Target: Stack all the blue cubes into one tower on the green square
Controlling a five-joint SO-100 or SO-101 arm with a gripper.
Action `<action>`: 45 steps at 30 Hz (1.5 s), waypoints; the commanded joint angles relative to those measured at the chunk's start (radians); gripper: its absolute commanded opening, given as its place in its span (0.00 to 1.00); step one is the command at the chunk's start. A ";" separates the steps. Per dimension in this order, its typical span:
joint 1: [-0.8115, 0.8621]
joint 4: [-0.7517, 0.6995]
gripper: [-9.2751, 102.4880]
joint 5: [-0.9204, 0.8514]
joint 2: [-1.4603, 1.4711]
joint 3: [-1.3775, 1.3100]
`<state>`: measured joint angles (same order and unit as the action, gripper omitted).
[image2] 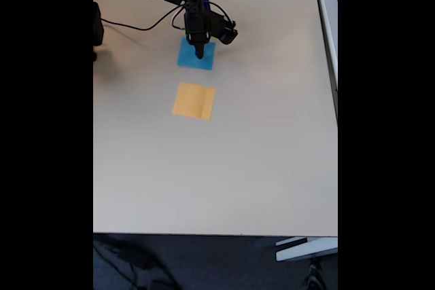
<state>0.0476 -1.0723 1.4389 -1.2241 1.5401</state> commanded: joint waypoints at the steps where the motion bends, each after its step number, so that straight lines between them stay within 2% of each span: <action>1: 0.003 0.003 0.20 -0.006 -0.046 -0.005; 31: 0.005 -0.028 0.19 -0.048 -0.008 -0.017; 45: 0.006 -0.043 0.12 -0.041 0.017 -0.044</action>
<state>0.0476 -1.1060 1.3990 -1.1996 1.5417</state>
